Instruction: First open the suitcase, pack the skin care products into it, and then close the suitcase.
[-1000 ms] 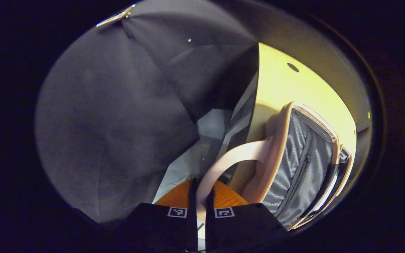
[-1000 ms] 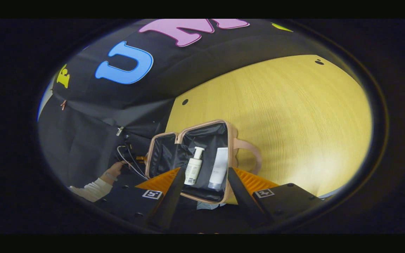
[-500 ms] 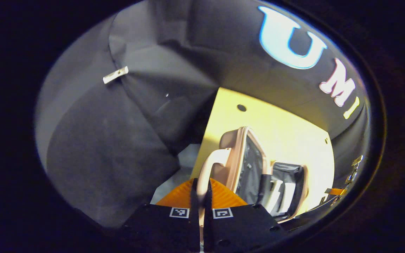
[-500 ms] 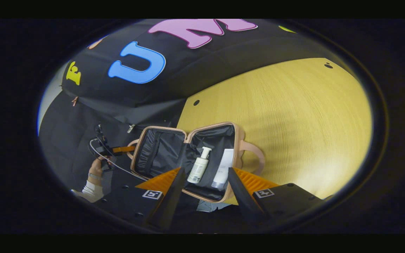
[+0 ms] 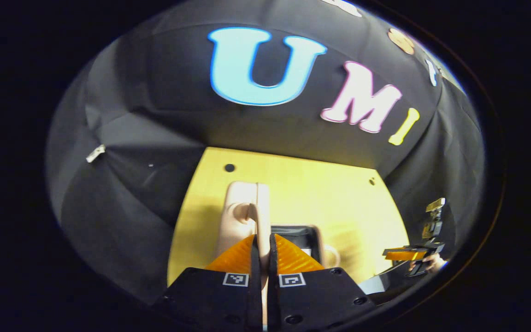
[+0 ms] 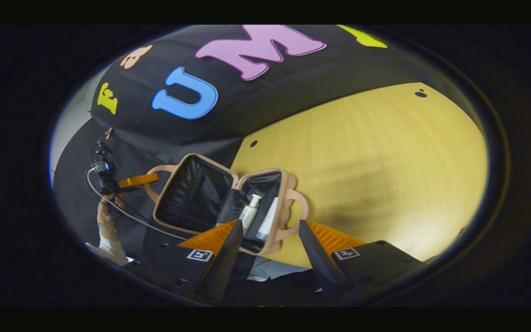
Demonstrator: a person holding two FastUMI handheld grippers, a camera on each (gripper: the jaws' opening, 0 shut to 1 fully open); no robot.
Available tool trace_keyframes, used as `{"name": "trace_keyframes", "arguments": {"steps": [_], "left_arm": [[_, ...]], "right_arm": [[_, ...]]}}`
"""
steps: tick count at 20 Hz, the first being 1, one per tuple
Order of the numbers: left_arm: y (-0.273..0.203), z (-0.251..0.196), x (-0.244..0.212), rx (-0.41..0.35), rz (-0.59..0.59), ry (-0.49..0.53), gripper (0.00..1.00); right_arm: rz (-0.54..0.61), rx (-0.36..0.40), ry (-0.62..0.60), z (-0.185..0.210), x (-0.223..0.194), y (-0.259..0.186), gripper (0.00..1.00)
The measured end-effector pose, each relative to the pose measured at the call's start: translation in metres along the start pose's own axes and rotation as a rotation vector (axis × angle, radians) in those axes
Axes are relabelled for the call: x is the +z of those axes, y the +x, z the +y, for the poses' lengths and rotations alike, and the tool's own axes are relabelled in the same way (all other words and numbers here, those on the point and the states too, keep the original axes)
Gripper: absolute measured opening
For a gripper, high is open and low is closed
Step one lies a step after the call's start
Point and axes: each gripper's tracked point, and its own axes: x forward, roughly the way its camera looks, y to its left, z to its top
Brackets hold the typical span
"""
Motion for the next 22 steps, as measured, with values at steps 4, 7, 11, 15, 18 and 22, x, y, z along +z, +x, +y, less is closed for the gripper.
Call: {"name": "trace_keyframes", "arguments": {"steps": [4, 7, 11, 15, 18, 22], "left_arm": [[0.051, -0.098, -0.045, -0.148, 0.083, 0.049, 0.1], [0.1, -0.142, -0.086, -0.205, 0.144, 0.058, 0.1], [0.179, -0.145, -0.152, -0.226, 0.301, 0.032, 0.1], [0.211, -0.152, -0.176, -0.207, 0.388, -0.01, 0.1], [0.217, -0.152, -0.18, -0.14, 0.355, 0.035, 0.34], [0.197, -0.147, -0.157, -0.008, 0.234, 0.116, 0.83]], "right_arm": [[-0.025, -0.083, 0.022, -0.051, 0.0, -0.03, 0.79], [-0.053, -0.087, 0.093, -0.066, -0.002, -0.046, 0.8], [-0.115, -0.103, 0.127, -0.08, 0.005, -0.078, 0.79], [-0.171, -0.141, 0.132, -0.098, 0.006, -0.11, 0.79], [-0.182, -0.165, 0.088, -0.113, 0.0, -0.131, 0.79], [-0.221, -0.149, -0.048, -0.119, 0.021, -0.161, 0.79]]}}
